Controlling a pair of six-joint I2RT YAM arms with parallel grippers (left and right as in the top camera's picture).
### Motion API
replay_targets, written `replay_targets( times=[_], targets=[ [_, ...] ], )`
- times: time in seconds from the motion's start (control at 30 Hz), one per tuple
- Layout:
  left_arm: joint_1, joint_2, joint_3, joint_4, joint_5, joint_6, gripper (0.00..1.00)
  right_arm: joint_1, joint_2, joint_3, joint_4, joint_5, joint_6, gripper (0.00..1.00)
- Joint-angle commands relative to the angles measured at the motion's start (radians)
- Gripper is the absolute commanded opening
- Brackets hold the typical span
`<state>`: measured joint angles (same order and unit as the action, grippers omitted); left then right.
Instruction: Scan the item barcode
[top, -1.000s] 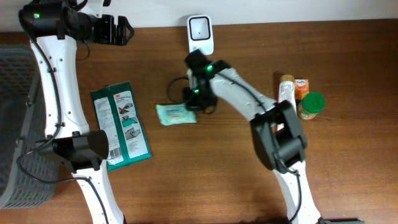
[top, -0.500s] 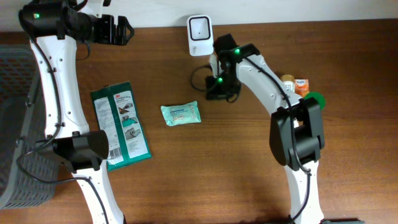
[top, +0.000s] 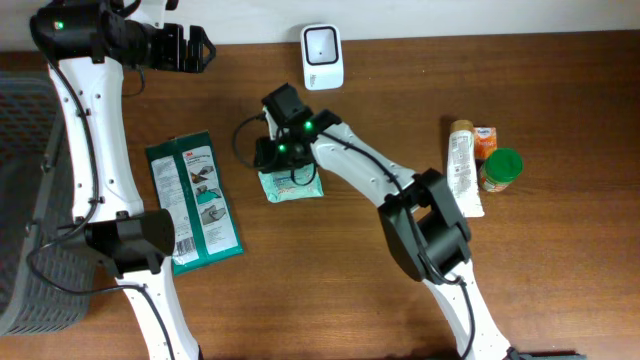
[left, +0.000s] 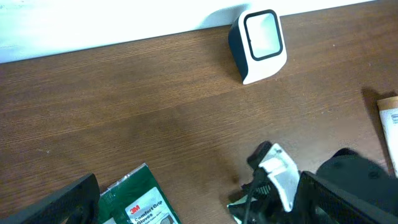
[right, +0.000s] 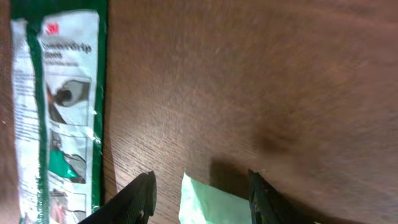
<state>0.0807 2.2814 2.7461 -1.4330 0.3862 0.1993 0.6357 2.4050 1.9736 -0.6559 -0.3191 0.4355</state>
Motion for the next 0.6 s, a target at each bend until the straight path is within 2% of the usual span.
replay_targets(
  times=[0.0,0.13,0.27,0.47,0.57],
  targets=[
    [0.001,-0.01,0.008,-0.001,0.01,0.016,0.99,0.019,0.007,0.011,-0.048,0.016,-0.005,0.46],
    [0.001,-0.01,0.008,-0.001,0.011,0.016,0.99,0.009,-0.013,0.013,-0.167,-0.013,-0.013,0.45],
    [0.001,-0.01,0.008,-0.001,0.011,0.016,0.99,-0.028,-0.048,0.02,-0.33,-0.007,-0.096,0.45],
    [0.001,-0.01,0.008,-0.001,0.011,0.016,0.99,-0.137,-0.075,0.022,-0.588,0.115,-0.171,0.41],
    [0.001,-0.01,0.008,-0.001,0.011,0.016,0.99,-0.193,-0.118,0.023,-0.624,0.118,-0.177,0.41]
  ],
)
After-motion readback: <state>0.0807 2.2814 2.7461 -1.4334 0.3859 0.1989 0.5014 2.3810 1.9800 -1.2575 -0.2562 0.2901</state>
